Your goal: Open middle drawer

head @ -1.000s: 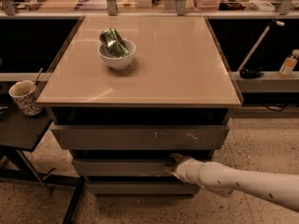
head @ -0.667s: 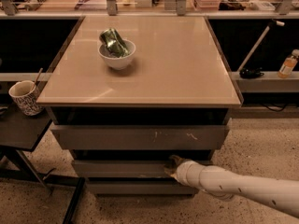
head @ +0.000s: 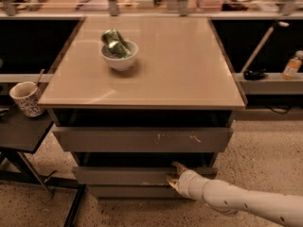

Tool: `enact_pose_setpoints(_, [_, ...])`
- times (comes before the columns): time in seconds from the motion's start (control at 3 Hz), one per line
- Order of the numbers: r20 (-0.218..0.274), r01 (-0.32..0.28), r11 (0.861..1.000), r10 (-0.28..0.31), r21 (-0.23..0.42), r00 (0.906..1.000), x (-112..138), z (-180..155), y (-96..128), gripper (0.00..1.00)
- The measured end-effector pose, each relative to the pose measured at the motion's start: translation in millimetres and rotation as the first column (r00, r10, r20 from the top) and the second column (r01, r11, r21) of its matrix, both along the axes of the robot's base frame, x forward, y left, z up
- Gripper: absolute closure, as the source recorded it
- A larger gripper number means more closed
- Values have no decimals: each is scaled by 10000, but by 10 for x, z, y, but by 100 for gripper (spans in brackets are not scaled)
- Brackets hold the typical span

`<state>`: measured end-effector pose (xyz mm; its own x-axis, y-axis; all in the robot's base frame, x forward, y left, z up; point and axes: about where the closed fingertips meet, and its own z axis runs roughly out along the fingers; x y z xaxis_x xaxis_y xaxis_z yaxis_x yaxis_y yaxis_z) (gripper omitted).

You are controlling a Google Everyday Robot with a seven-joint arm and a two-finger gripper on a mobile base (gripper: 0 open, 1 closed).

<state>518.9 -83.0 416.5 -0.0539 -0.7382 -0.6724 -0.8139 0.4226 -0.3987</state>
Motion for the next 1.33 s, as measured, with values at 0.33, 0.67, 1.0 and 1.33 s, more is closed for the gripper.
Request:
enact_pose_setpoints(0.33, [0,0,10000,0,0,10000,-3,50,-1,100])
enact_pose_setpoints(0.67, [28,152,9998,-153,92,9999,-179,-13,24,100])
enact_pose_setpoints(1.0, [28,152,9998,-153,92,9999,-182,50,23,100])
enact_pose_setpoints(1.33, [-1,232,9996,-232,185,9997,-344,-9,46,100])
